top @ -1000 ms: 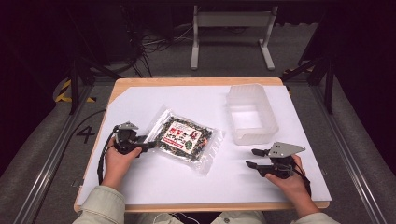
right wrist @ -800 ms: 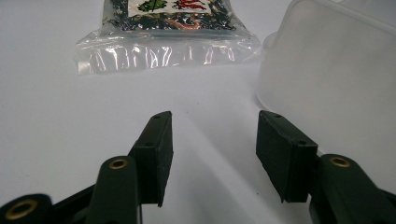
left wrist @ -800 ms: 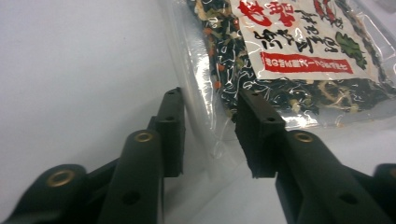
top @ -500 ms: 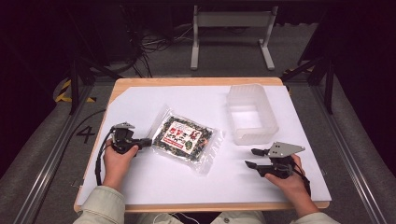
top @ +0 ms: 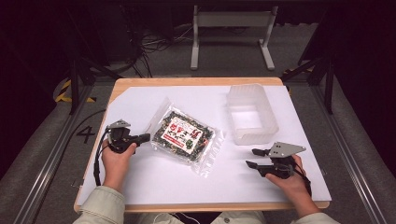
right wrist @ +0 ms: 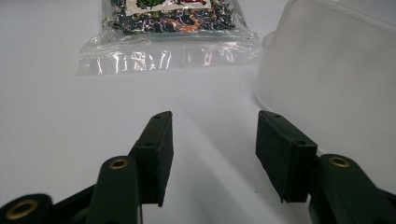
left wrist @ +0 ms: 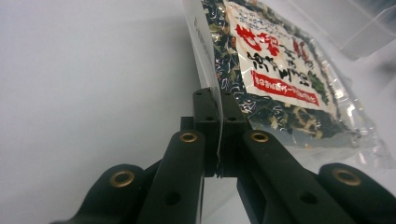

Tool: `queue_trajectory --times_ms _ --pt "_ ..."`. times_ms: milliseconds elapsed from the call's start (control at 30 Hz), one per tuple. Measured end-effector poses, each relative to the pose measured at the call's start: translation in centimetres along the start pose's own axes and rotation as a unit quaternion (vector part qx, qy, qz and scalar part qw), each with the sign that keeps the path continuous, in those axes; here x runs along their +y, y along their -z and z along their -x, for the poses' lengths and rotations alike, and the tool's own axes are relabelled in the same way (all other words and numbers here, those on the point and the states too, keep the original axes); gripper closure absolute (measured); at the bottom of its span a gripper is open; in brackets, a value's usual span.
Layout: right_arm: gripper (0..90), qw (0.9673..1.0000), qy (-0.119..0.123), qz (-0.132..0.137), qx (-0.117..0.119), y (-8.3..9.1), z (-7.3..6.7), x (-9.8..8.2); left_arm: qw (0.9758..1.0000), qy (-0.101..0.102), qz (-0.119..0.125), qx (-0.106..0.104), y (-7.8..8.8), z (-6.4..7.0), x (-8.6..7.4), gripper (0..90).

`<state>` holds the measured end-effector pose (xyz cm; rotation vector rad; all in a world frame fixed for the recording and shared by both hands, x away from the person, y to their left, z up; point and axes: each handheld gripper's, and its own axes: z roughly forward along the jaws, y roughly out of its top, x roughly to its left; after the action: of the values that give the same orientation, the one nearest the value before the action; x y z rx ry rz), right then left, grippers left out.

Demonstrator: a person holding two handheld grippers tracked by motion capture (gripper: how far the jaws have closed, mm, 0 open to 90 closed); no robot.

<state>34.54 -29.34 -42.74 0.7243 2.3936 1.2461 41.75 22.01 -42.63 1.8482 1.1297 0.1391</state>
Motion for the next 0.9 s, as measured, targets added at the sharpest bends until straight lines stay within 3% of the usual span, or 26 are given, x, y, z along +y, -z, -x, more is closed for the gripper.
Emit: queue_trajectory --times_ms 133,400,733,900 --pt "47.1 1.0 0.001 0.0 0.0 0.0 0.0 0.0 0.9995 0.004 0.026 -0.015 1.1 0.6 0.4 89.6" --pt "47.6 1.0 -0.001 0.003 -0.003 0.2 0.1 0.0 0.9983 0.004 0.051 -0.027 2.3 1.3 0.9 89.6" --pt "48.2 1.0 -0.002 0.007 -0.003 0.3 0.0 0.1 0.9936 -0.025 0.097 -0.052 4.5 3.4 2.4 89.7" --pt "48.3 0.9998 -0.01 0.015 0.0 0.4 0.2 0.2 0.9897 -0.038 0.122 -0.065 5.9 4.5 3.2 89.7"
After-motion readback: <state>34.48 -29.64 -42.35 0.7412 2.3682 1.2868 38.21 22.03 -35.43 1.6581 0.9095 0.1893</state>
